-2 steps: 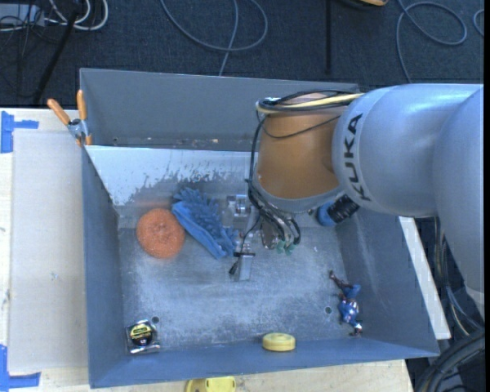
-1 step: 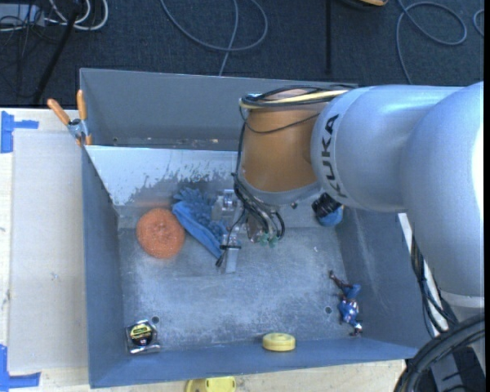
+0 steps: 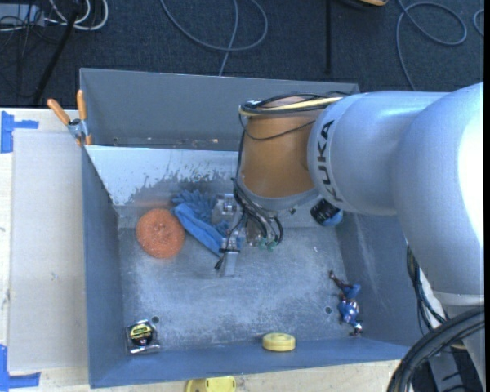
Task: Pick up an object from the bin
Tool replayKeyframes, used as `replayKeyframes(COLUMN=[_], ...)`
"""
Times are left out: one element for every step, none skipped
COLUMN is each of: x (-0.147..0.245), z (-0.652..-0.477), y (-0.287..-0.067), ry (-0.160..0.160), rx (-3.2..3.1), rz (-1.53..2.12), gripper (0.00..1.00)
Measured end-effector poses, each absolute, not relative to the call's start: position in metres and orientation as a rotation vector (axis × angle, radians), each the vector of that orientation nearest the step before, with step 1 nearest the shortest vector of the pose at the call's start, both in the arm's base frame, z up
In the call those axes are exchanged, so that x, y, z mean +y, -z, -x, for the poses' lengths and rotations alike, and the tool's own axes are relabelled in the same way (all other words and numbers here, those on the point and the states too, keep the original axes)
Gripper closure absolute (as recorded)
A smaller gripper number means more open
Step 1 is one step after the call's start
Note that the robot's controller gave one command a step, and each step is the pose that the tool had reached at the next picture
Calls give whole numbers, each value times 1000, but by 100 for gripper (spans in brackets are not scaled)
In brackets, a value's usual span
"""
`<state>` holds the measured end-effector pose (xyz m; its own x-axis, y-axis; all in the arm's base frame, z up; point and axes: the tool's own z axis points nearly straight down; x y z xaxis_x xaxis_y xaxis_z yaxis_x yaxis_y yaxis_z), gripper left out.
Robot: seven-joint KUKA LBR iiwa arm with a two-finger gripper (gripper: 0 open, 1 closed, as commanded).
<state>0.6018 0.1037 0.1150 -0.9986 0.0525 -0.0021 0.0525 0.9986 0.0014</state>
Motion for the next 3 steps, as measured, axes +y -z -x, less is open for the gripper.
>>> replayKeyframes(x=[104, 104, 106], z=[-615, -615, -617], y=[-103, -103, -138], ry=[-3, -3, 1], rx=[3130, 3130, 3138], rz=[-220, -219, -228], gripper=[100, 100, 100])
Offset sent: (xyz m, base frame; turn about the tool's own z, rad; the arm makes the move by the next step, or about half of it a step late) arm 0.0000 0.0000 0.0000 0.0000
